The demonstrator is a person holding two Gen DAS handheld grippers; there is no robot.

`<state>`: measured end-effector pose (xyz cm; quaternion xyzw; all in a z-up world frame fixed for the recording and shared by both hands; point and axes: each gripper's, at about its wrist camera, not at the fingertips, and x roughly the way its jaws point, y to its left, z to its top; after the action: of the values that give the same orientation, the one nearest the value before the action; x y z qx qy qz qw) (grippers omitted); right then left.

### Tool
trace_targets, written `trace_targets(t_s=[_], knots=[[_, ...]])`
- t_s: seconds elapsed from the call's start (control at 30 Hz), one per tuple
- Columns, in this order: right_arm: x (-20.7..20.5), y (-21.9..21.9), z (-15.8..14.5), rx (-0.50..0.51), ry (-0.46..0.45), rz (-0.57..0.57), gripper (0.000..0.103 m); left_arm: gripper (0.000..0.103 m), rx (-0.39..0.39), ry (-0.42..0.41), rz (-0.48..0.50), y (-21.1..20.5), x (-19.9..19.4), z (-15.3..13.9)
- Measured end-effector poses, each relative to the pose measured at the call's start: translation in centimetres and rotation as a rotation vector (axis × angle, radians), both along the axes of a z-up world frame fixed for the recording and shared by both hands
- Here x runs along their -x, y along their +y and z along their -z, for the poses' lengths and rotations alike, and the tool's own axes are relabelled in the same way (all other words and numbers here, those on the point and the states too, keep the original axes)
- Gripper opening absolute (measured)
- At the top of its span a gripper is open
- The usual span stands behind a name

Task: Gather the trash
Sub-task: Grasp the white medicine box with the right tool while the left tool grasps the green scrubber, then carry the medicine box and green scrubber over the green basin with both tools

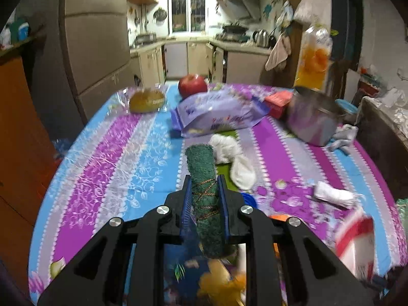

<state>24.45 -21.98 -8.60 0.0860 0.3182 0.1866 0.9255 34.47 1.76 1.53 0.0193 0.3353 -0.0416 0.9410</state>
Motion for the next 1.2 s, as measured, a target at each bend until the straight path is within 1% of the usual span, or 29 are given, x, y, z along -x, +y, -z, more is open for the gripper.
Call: trace_targets(t_s=[0.13,0.23,0.33,0.5,0.8,1.0,1.2], knots=[[0.9,-0.6,-1.4,0.021,-0.061,0.045,0.008,0.018,-0.031,-0.082,0.04,-2.2,4.2,-1.7],[1.9,-0.7,-2.8,0.069,-0.119,0.076,0.007,0.018,-0.025,-0.119,0.062,-3.3,6.9,-2.4],[3.2,-1.0,-4.0,0.114,-0.175,0.118,0.007,0.019,-0.014,-0.153,0.061,-4.2,9.2,-3.0],[5.3,-2.2,-5.2,0.138,-0.221,0.182,0.007,0.019,-0.003,-0.202,0.076,-5.9,12.5,-3.6],[8.7,-4.6,-6.6,0.164,-0.276,0.281,0.007,0.019,0.014,-0.239,0.149,-9.6,15.3,-4.3],[11.2,-6.8,-7.4,0.173,-0.289,0.341,0.007,0.019,0.03,-0.258,0.187,-11.5,16.4,-4.7],[13.4,-9.4,-8.1,0.181,-0.295,0.394,0.007,0.019,0.034,-0.264,0.249,-14.7,17.8,-4.9]])
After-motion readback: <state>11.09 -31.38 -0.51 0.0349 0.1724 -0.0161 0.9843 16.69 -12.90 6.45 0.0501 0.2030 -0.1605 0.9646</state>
